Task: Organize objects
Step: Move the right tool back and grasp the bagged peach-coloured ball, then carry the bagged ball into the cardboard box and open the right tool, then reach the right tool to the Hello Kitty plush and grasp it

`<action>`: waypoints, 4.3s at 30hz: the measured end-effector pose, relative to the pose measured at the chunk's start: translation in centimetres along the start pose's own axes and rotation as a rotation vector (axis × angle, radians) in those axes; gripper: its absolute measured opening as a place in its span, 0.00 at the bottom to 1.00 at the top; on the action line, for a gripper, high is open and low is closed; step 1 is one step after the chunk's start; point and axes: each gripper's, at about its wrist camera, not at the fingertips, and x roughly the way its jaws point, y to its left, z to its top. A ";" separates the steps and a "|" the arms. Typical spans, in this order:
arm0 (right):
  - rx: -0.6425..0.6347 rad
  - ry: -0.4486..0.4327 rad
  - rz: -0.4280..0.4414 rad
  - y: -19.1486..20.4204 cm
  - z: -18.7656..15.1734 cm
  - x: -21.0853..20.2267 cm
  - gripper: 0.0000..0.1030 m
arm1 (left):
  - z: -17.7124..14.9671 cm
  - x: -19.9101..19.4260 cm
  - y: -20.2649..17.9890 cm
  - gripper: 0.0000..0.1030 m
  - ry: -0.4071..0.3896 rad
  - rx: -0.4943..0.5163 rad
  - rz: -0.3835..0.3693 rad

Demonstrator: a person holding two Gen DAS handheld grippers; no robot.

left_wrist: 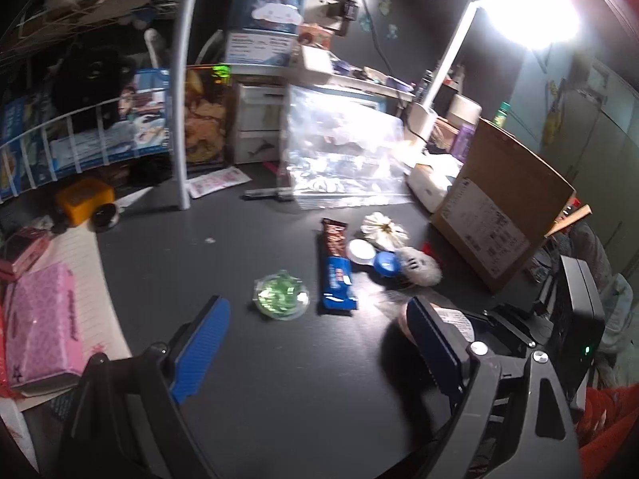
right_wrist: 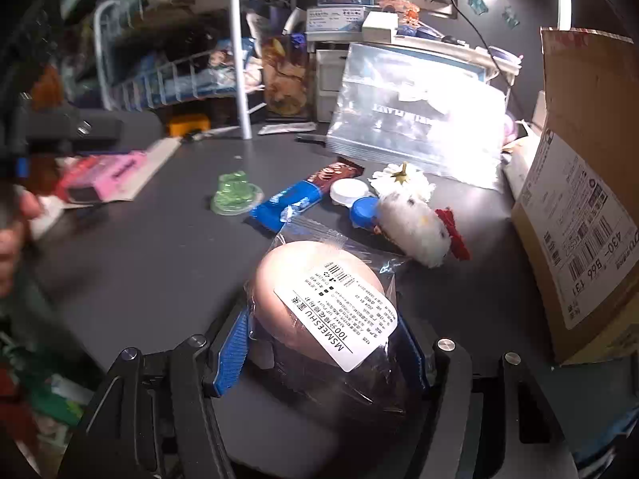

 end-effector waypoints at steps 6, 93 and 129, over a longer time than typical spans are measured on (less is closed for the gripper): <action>-0.039 -0.026 0.151 -0.9 1.6 -1.9 0.59 | 0.8 0.2 -2.2 0.86 0.017 0.024 -0.097; -0.242 0.043 0.186 -3.0 6.9 -1.6 0.78 | 3.8 -1.2 -0.4 0.93 -0.156 0.000 0.036; -0.301 0.009 0.226 -1.4 8.6 -4.7 0.37 | 4.8 -1.2 -6.3 0.71 -0.050 0.036 -0.248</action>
